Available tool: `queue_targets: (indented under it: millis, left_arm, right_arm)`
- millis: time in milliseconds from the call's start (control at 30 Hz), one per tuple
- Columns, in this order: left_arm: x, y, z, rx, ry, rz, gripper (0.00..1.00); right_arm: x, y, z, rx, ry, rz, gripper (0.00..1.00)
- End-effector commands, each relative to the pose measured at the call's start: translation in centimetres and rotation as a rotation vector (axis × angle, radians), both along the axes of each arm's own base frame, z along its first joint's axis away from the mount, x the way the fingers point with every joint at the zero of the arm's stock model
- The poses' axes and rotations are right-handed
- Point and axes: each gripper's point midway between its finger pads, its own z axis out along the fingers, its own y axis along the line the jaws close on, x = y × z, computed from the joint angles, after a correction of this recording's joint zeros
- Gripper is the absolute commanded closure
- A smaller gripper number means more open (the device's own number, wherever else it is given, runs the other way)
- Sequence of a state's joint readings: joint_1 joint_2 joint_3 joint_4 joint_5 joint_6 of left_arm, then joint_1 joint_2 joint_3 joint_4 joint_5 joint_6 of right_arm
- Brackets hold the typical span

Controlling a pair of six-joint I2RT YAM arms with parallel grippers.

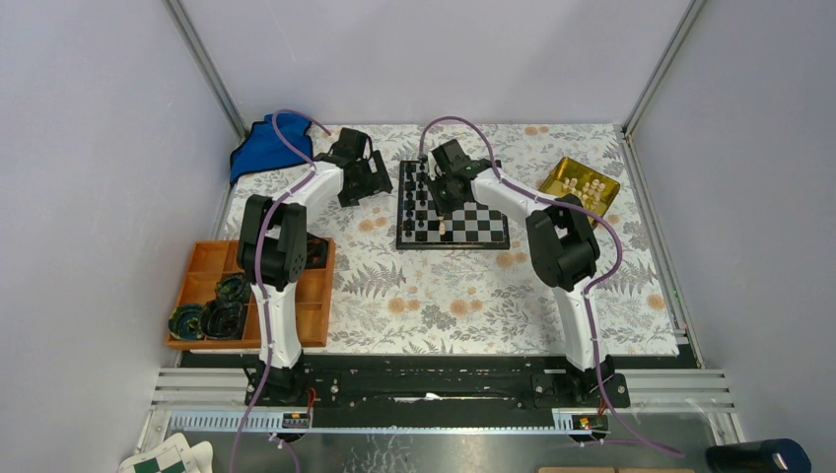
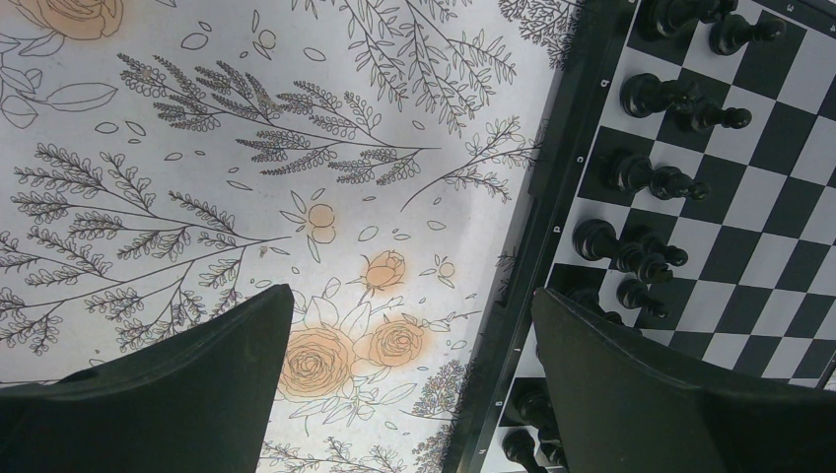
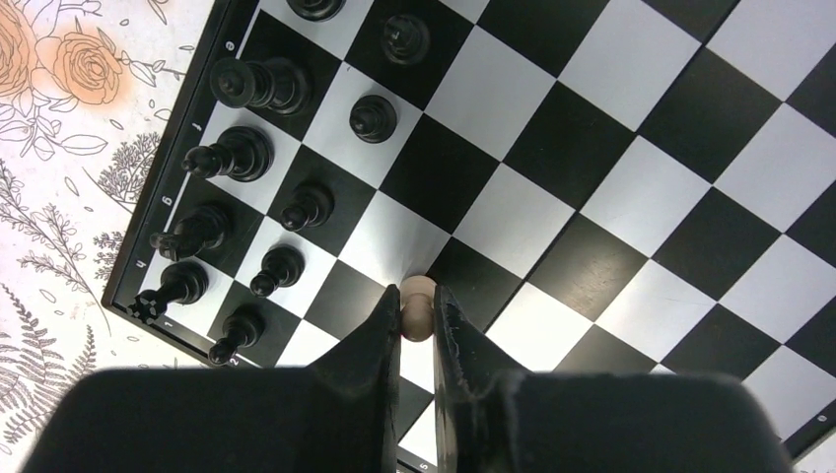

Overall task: Set up the chess pieces on the board
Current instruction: Pick up the chess piece from the chessboard, then place the chess piece on the chessboard.

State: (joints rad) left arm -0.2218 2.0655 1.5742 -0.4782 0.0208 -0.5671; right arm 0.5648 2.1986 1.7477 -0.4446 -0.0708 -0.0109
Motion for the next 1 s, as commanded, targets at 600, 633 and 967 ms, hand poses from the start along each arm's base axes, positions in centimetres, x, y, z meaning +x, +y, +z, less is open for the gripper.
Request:
queue_targets:
  millis: [600,633,967]
  left_arm:
    - [0.8,-0.3,0.3,-0.006,-0.028,-0.006,0.01]
    - [0.8,-0.3,0.3,-0.007,-0.029,-0.006,0.01]
    - [0.6,-0.2,0.0,-0.002,-0.021,-0.005,0.01]
  right_arm:
    - [7.3,-8.3,4.1,-0.025,-0.149,-0.257,0.99]
    - [7.6,-8.5,4.0,-0.021,-0.149,-0.268,0.99]
    - [9.9,-9.9,3.1,-0.027,-0.156,-0.316,0.99]
